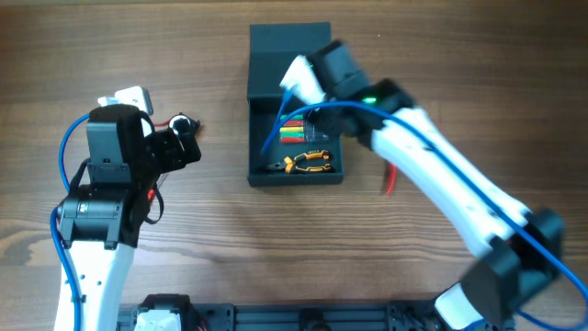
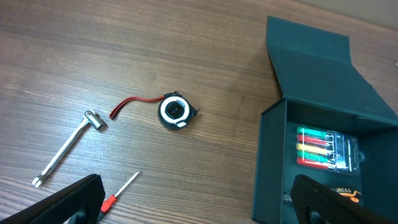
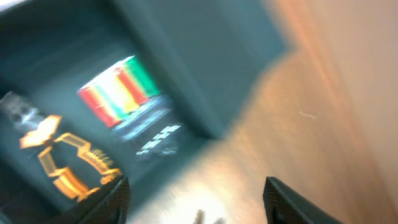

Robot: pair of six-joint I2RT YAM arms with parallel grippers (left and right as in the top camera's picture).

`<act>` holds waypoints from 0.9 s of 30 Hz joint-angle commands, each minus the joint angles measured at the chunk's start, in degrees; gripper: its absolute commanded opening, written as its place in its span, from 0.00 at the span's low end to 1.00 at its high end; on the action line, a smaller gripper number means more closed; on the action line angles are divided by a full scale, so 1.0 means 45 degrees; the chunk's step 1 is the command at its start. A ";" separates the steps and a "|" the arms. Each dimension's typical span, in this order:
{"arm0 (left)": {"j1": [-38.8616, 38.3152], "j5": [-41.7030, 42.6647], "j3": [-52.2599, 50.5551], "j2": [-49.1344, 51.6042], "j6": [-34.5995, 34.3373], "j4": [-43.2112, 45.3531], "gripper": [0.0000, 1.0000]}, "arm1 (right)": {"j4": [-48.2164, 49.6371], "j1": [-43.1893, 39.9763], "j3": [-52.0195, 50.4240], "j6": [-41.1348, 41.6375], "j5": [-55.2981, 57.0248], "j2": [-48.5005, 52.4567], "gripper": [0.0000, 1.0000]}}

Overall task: Pack container
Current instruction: 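Move the right gripper to the red wire strippers and grasp them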

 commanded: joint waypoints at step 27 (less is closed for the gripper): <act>0.0087 -0.0073 0.0219 0.0000 0.0204 0.0029 1.00 | -0.0933 -0.7062 -0.5474 0.1195 -0.2943 0.0903 0.75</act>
